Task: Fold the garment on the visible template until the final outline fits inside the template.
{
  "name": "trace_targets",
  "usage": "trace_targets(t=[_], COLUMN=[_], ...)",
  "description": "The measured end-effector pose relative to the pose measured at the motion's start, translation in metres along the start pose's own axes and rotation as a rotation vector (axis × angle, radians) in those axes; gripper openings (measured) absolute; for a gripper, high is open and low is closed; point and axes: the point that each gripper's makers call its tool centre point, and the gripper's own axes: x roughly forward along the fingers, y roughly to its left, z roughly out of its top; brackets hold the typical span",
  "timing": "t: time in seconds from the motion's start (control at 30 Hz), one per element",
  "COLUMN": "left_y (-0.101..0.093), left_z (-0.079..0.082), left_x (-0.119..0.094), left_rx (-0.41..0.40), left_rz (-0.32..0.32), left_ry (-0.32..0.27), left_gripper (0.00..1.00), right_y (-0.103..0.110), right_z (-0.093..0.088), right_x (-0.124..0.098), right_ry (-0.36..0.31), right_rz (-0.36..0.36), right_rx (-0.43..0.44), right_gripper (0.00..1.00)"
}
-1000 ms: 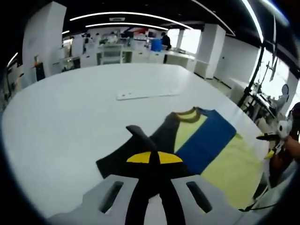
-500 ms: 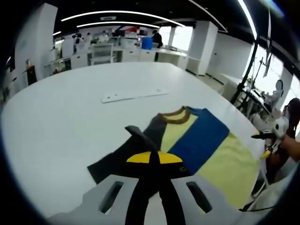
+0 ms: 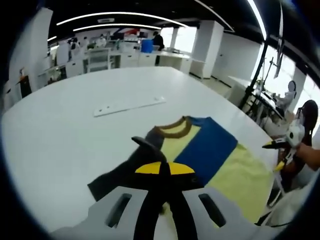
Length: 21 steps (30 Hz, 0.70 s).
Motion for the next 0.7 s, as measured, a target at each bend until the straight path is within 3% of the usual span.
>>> trace_targets(t=[0.7], left_y=[-0.043], left_z=[0.021], left_x=[0.028], left_rx=[0.076], left_rz=[-0.088], left_ry=[0.016], left_gripper=[0.00], right_y=[-0.001], right_z=[-0.005], right_x=[0.001], right_ry=[0.006], right_rz=[0.001], right_rx=[0.008], right_gripper=[0.82])
